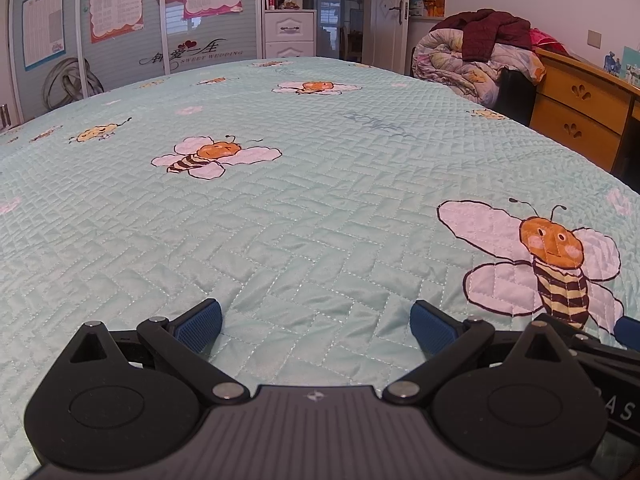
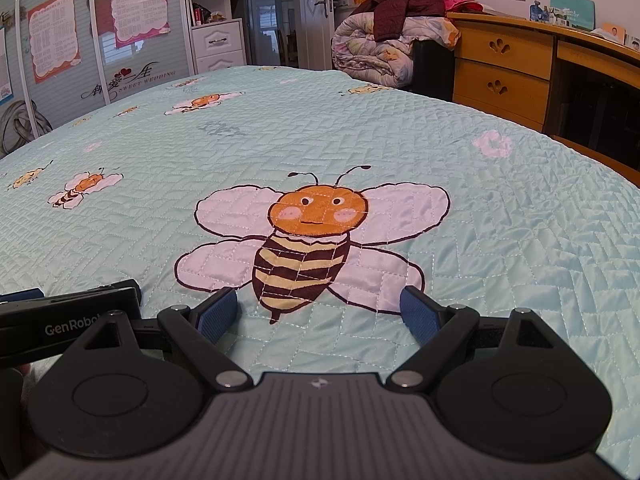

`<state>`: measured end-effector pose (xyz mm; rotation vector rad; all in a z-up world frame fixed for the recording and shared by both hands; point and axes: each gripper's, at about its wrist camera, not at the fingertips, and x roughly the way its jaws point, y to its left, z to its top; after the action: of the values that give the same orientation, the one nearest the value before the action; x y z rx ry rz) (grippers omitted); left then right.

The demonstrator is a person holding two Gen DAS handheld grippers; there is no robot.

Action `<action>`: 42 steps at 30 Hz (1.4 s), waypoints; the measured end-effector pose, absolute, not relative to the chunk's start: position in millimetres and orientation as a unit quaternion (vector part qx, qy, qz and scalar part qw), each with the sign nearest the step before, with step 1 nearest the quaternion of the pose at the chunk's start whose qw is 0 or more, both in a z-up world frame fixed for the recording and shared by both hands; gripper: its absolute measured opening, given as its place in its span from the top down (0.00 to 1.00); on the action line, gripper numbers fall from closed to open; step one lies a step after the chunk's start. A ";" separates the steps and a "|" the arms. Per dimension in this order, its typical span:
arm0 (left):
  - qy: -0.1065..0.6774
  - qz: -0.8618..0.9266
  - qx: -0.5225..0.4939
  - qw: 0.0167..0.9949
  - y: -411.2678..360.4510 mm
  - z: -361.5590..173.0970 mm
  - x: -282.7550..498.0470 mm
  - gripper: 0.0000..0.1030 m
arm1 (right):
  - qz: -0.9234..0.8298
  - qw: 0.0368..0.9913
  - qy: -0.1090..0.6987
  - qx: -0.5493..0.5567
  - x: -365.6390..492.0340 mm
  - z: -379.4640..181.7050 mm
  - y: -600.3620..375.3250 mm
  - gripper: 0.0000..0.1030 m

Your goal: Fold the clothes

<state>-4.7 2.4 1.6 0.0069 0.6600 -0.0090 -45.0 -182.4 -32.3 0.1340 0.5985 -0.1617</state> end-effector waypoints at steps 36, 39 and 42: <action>0.317 0.369 -0.181 0.855 457.7 176.3 -407.5 0.03 | 0.378 0.851 0.349 -0.109 -291.6 165.6 224.8 0.14; 0.320 0.382 -0.200 0.843 482.6 177.0 -405.8 0.03 | 0.422 0.846 0.313 -0.087 -291.2 205.5 248.8 0.14; 0.325 0.383 -0.222 0.836 502.3 167.8 -406.4 0.03 | 0.459 0.840 0.279 -0.076 -292.2 226.0 275.9 0.14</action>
<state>-406.4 502.3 167.8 -0.4708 0.6883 0.8100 -292.2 275.9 226.0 -0.1604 0.5906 0.9694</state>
